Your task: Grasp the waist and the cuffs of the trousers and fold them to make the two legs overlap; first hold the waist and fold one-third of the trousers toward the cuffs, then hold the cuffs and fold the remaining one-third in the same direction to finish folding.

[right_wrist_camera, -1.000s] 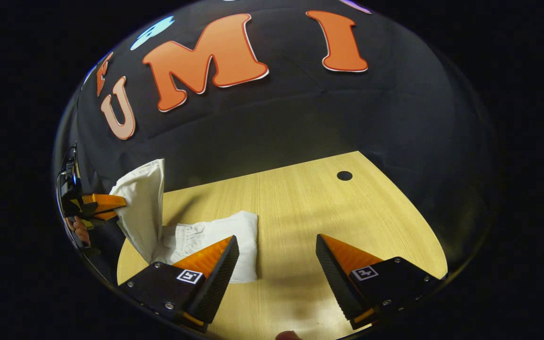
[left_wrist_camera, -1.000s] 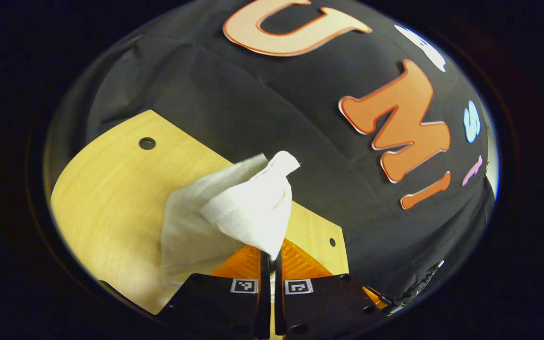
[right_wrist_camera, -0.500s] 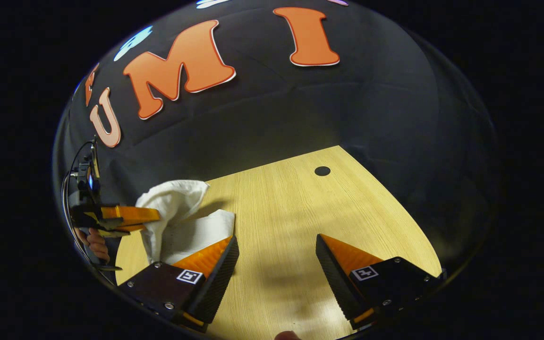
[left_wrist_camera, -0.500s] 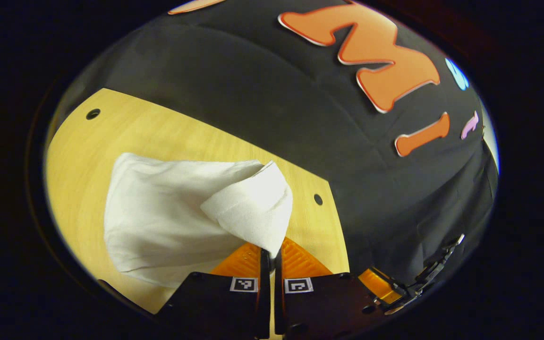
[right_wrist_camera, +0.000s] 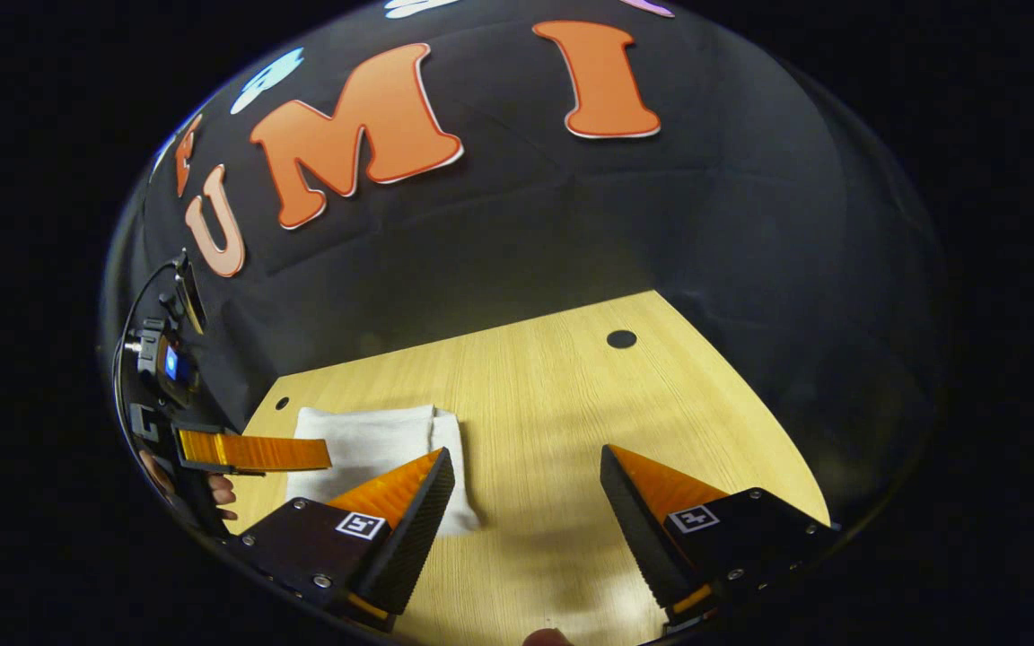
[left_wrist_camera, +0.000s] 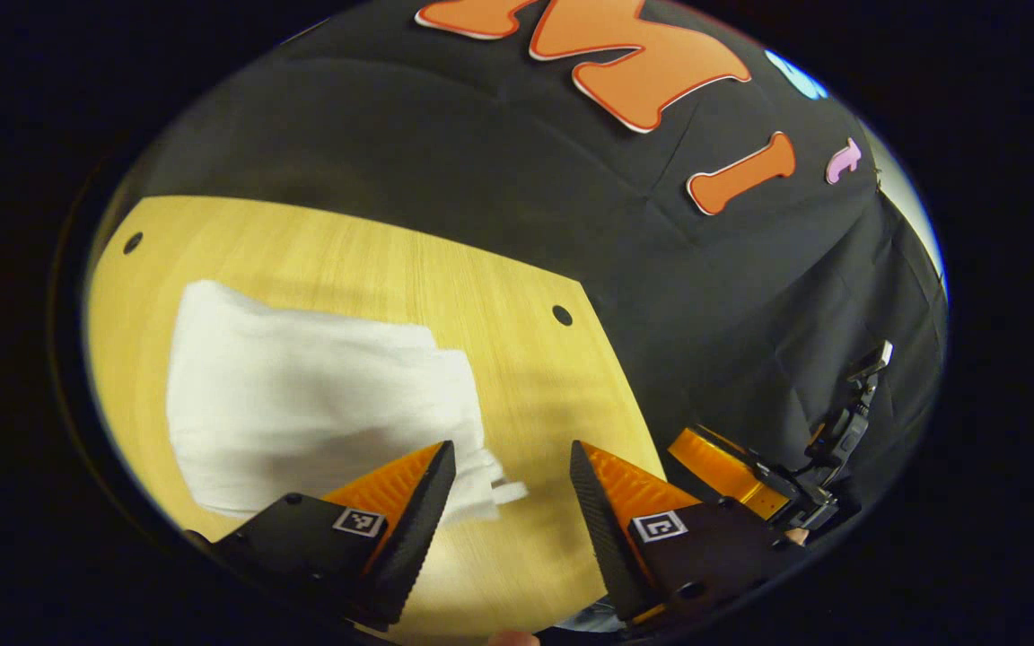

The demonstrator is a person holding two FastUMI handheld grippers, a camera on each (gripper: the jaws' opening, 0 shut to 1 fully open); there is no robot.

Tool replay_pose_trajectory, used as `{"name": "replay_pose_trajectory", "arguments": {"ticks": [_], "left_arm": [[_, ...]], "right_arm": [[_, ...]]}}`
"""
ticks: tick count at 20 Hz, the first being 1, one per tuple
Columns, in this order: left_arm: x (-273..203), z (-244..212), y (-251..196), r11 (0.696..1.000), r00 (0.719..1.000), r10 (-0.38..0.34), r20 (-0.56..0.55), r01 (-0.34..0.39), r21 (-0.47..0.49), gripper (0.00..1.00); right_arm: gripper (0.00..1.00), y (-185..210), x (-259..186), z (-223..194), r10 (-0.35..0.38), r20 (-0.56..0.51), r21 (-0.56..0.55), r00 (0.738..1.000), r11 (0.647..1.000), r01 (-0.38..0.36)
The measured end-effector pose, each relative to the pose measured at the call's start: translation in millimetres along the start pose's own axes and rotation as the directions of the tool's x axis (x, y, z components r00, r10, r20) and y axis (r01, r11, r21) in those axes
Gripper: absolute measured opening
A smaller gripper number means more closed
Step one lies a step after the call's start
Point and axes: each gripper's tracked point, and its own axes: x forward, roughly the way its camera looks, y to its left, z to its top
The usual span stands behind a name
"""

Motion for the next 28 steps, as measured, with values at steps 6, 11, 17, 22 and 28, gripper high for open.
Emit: {"name": "replay_pose_trajectory", "arguments": {"ticks": [6, 11, 17, 22, 28], "left_arm": [[-74, 46, 13, 0.988, 0.965, 0.134, 0.227, -0.147, 0.039, 0.99], [-163, 94, 24, 0.939, 0.859, 0.245, 0.450, -0.326, 0.109, 0.96], [-250, 119, 5, 0.861, 0.708, 0.263, 0.655, -0.478, 0.171, 0.99], [-310, 97, -3, 0.842, 0.653, 0.225, 0.723, -0.503, 0.193, 0.99], [-363, 75, -19, 0.776, 0.570, 0.111, 0.814, -0.562, 0.288, 0.98]], "right_arm": [[0.98, 60, -30, 36, 0.065, 0.108, -0.120, 0.992, 0.991, -0.052], [0.98, 108, -65, 73, 0.123, 0.254, -0.209, 0.959, 0.975, -0.070], [0.98, 154, -114, 91, 0.149, 0.371, -0.268, 0.916, 0.962, -0.048], [0.98, 197, -157, 76, 0.173, 0.413, -0.311, 0.894, 0.950, -0.040], [0.99, 224, -189, 56, 0.152, 0.430, -0.303, 0.890, 0.953, -0.017]]}}
